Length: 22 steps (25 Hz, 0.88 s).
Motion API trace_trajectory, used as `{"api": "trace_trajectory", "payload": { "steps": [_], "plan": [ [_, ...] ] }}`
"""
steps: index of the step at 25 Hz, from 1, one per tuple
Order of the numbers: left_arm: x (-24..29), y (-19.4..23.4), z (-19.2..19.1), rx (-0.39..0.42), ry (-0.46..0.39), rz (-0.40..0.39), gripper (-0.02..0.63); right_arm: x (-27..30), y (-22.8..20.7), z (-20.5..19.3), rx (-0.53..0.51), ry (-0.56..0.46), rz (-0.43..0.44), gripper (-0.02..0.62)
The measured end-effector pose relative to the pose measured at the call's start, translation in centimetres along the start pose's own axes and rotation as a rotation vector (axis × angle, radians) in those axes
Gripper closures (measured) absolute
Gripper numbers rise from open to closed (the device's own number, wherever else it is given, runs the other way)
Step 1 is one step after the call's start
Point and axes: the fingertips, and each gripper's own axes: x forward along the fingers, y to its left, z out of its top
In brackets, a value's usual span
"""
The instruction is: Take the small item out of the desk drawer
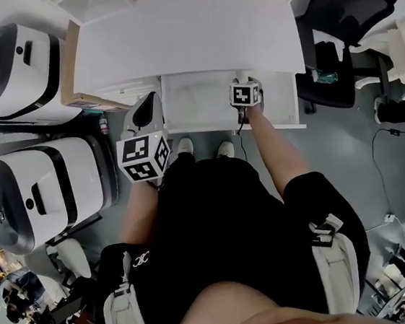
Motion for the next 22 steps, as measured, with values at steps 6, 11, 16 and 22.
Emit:
{"api": "trace_trajectory", "payload": {
  "steps": [6, 11, 16, 22],
  "plan": [
    [-0.5, 1.7, -0.9, -0.009, 0.026, 0.051, 0.591, 2.6, -0.9, -0.3, -0.006, 0.002, -0.035, 0.411],
    [-0.2, 2.4, -2.0, -0.021, 0.056, 0.084, 0.592, 4.8, -2.1, -0.1, 0.027, 0.013, -0.053, 0.411],
    [-0.2, 2.3, -3.4, -0.024, 0.094, 0.098, 0.591, 6.6, -2.1, -0.4, 0.031, 0.039, -0.05, 0.411],
    [-0.2, 1.5, -3.5, 0.002, 0.101, 0.103, 0.591, 8.6, -2.7, -1.1, 0.021, 0.073, -0.047, 0.411]
  ]
}}
